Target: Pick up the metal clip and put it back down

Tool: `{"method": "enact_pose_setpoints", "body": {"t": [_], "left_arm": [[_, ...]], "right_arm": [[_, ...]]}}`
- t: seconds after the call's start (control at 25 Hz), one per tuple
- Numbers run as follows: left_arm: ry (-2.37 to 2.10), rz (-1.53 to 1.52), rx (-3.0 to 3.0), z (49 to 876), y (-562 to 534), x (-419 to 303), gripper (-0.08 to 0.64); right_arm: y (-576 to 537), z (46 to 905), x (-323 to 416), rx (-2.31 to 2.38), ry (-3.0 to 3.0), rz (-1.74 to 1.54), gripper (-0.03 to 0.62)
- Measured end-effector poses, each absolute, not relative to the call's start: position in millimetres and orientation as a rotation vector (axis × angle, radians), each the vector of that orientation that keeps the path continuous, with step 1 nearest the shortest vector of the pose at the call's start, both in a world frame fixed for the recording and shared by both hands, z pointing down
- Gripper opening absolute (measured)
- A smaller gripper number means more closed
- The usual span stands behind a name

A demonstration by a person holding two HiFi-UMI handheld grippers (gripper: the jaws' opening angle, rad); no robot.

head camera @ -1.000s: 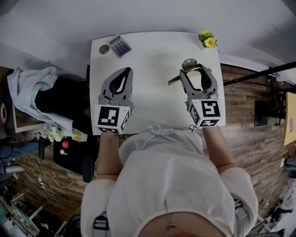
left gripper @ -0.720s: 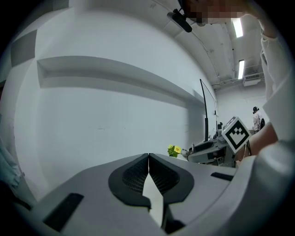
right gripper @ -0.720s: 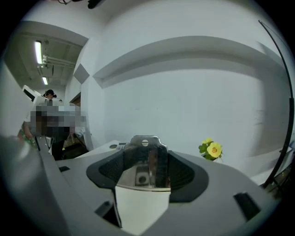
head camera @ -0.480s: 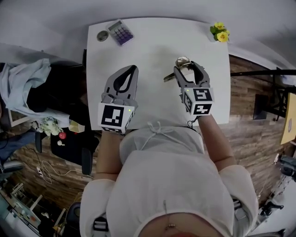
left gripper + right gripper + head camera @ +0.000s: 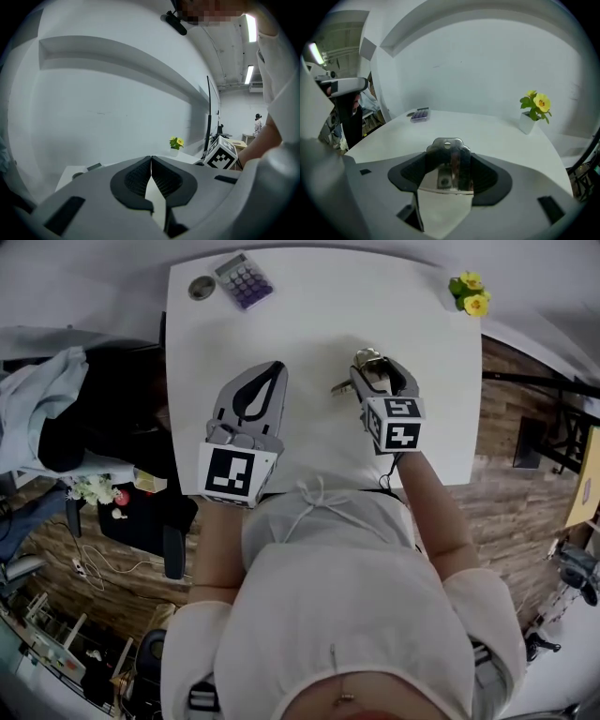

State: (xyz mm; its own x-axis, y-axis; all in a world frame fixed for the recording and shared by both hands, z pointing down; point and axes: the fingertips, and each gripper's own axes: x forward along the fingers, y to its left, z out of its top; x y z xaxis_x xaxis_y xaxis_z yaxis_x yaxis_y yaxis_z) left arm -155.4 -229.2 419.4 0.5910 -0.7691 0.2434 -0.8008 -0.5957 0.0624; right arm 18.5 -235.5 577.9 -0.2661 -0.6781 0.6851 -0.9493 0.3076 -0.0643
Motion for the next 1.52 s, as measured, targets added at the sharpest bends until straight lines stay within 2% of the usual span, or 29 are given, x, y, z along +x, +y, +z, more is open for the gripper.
{"method": "enact_pose_setpoints", "body": {"t": [0.16,0.64,1.04,1.28,1.52], "left_arm": [[-1.283,0.382,2.582,438,-228,-158,0.02],[-1.285,0.384,2.58,453,-238,-164,0.02],[-1.275,0.376,2.619,450,-233,-155,0.02],[-1.287,0.371,2.637,436,-222,-151,0.02],[-1.295,0.367,2.678,411,-205,-136,0.02]], "right_arm": [[-232,602,21,1.419,-1.966,0.693,0.295],[-231,624,23,1.457,-1.903,0.767,0.296],[-230,623,26,1.485,-1.904,0.756,0.33],[-229,584,24,1.507,-2.031,0.674,0.351],[-226,506,29,1.566,-2.24,0.429,0.328]]}}
